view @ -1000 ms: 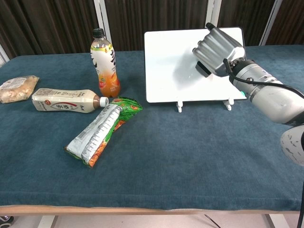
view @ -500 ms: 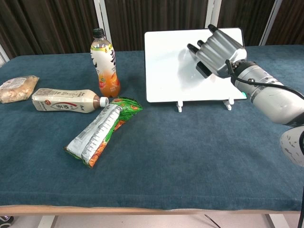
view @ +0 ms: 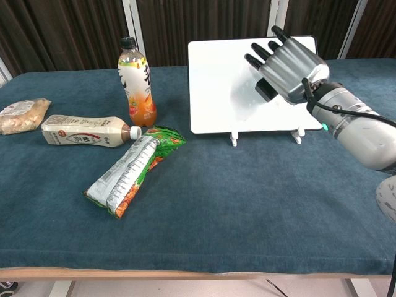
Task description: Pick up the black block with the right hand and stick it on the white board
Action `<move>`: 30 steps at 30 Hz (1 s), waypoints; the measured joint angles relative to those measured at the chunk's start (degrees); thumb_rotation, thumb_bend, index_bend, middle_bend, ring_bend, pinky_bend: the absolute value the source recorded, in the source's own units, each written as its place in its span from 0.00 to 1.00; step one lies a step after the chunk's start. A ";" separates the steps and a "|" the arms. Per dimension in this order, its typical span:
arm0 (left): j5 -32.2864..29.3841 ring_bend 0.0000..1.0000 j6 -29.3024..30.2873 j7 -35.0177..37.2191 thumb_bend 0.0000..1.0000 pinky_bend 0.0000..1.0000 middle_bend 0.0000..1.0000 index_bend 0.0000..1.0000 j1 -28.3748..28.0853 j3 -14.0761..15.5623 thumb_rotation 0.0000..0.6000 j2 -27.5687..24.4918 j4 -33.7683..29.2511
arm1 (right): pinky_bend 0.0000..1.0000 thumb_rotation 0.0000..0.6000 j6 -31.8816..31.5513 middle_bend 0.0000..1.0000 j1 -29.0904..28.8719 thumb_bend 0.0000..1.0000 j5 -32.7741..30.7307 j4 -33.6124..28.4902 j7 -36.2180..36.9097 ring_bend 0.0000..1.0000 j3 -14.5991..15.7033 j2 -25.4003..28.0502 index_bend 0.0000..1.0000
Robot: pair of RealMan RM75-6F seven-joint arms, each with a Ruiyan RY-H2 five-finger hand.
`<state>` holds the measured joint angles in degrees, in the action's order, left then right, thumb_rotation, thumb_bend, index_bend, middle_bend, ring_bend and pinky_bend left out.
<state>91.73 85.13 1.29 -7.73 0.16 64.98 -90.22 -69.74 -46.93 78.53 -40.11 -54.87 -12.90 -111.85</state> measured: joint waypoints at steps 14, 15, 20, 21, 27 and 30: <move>1.92 0.00 2.29 -1.80 0.37 0.09 0.00 0.00 0.64 0.19 1.00 0.74 -0.36 | 0.00 1.00 -17.35 0.00 21.67 0.12 2.21 -53.00 4.64 0.00 9.15 32.10 0.00; 2.07 0.00 2.56 -1.94 0.37 0.09 0.00 0.00 0.68 0.13 1.00 0.85 -0.32 | 0.00 1.00 -19.31 0.00 24.96 0.12 2.31 -55.78 7.29 0.00 10.36 35.49 0.00; 1.81 0.00 2.10 -3.16 0.37 0.09 0.00 0.00 0.57 -0.03 1.00 1.38 -0.16 | 0.00 1.00 -24.63 0.00 33.30 0.12 3.10 -58.02 22.29 0.00 13.99 40.92 0.00; 1.59 0.00 1.65 -3.57 0.37 0.09 0.00 0.00 0.44 -0.06 1.00 1.55 -0.19 | 0.00 1.00 -25.49 0.00 34.66 0.12 3.34 -56.89 26.58 0.00 14.65 41.15 0.00; 2.62 0.00 1.92 -4.26 0.37 0.09 0.00 0.00 0.15 0.01 1.00 2.13 0.11 | 0.00 1.00 -28.48 0.00 40.18 0.12 7.55 -50.54 41.91 0.00 17.14 43.54 0.00; 3.53 0.00 2.69 -4.30 0.38 0.09 0.00 0.00 0.24 0.14 1.00 2.29 0.41 | 0.00 1.00 -27.60 0.00 40.86 0.12 8.41 -49.64 43.29 0.00 17.33 44.25 0.00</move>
